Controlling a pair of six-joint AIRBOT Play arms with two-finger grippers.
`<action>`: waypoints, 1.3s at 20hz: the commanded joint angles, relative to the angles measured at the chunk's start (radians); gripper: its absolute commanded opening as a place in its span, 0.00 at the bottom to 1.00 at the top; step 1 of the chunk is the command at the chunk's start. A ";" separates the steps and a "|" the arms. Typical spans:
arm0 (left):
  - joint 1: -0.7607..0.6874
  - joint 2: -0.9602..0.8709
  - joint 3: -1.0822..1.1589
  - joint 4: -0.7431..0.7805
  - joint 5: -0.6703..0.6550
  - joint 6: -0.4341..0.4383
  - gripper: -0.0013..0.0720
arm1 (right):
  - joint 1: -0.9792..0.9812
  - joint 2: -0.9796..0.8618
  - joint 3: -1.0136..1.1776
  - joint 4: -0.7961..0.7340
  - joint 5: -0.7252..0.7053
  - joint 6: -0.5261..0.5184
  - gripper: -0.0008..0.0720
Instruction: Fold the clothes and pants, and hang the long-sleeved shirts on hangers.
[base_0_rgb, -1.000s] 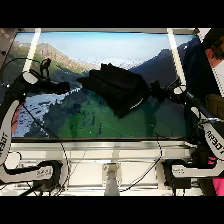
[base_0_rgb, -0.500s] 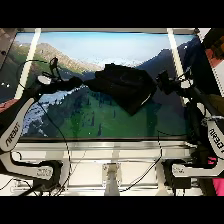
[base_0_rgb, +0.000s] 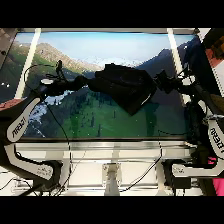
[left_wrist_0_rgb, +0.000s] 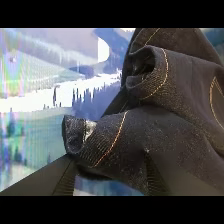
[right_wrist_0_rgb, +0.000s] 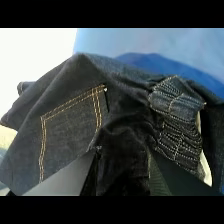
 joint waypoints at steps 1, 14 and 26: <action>0.001 -0.005 0.001 -0.032 -0.010 0.023 0.33 | 0.000 0.001 0.003 -0.004 0.026 -0.008 0.46; -0.005 0.302 0.000 0.433 -0.039 0.081 0.03 | 0.019 0.000 -0.087 0.220 0.641 -0.456 0.04; -0.084 0.305 0.000 0.436 -0.064 0.082 0.03 | 0.275 -0.100 -0.128 0.113 0.517 -0.154 0.63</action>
